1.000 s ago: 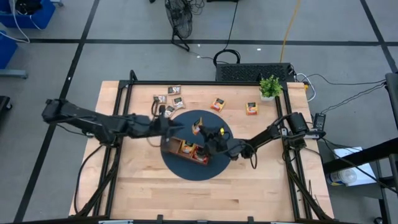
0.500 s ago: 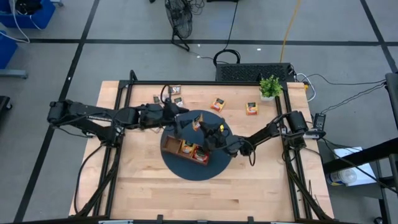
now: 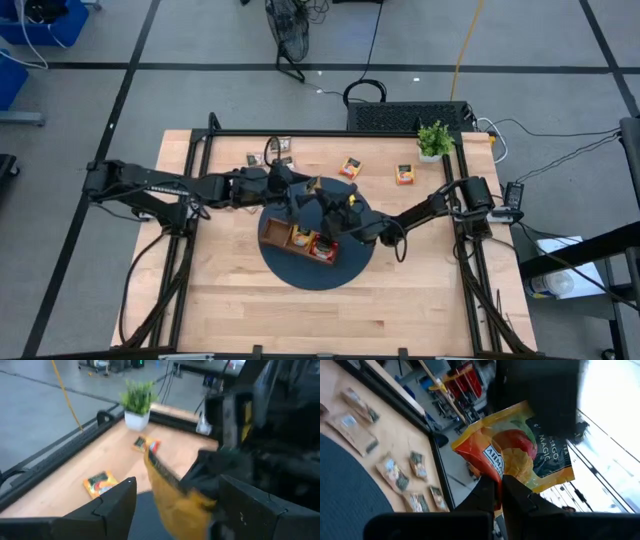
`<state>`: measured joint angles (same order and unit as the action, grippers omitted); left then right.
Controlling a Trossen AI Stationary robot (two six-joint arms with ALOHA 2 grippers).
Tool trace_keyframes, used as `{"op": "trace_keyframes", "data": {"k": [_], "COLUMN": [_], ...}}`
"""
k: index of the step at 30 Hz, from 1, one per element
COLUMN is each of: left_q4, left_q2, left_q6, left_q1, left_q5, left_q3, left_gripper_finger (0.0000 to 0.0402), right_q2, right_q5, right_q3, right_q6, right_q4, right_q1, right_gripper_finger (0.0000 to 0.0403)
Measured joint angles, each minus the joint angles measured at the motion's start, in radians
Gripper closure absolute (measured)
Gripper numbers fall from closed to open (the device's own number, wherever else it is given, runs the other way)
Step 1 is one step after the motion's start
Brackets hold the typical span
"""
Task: Pick & Place Tea
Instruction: Put the yellow tea bag into the middle section of the wooden organizer
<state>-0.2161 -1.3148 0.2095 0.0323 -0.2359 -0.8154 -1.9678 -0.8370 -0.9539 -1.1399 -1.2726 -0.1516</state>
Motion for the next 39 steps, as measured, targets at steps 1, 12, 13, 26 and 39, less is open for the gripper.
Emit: {"op": "trace_keyframes", "data": {"k": [1, 12, 13, 26, 39], "left_q4": [0.003, -0.007, 0.000, 0.030, 0.166], "left_q2": [-0.002, 0.022, 0.021, 0.021, 0.164], "left_q6": [-0.012, -0.110, -0.110, -0.133, -0.474], "left_q1": [0.003, 0.009, 0.009, 0.042, 0.046], "left_q5": [0.000, -0.067, -0.072, -0.079, -0.136], "left_q3": [0.003, 0.002, 0.002, 0.002, 0.003], "left_gripper_finger": [0.0121, 0.0121, 0.0121, 0.0284, 0.0397], "right_q2": [0.000, 0.000, 0.000, 0.000, 0.000], "right_q5": [0.005, -0.051, -0.051, -0.052, -0.059], "right_q3": [-0.006, -0.011, -0.011, -0.011, -0.011], "right_q6": [0.000, 0.001, 0.001, 0.054, 0.220], "right_q4": [0.007, 0.045, 0.043, 0.047, 0.049], "right_q1": [0.000, 0.000, 0.000, 0.000, -0.032], "right_gripper_finger": [0.0398, 0.0397, 0.0397, 0.0397, 0.0340]}}
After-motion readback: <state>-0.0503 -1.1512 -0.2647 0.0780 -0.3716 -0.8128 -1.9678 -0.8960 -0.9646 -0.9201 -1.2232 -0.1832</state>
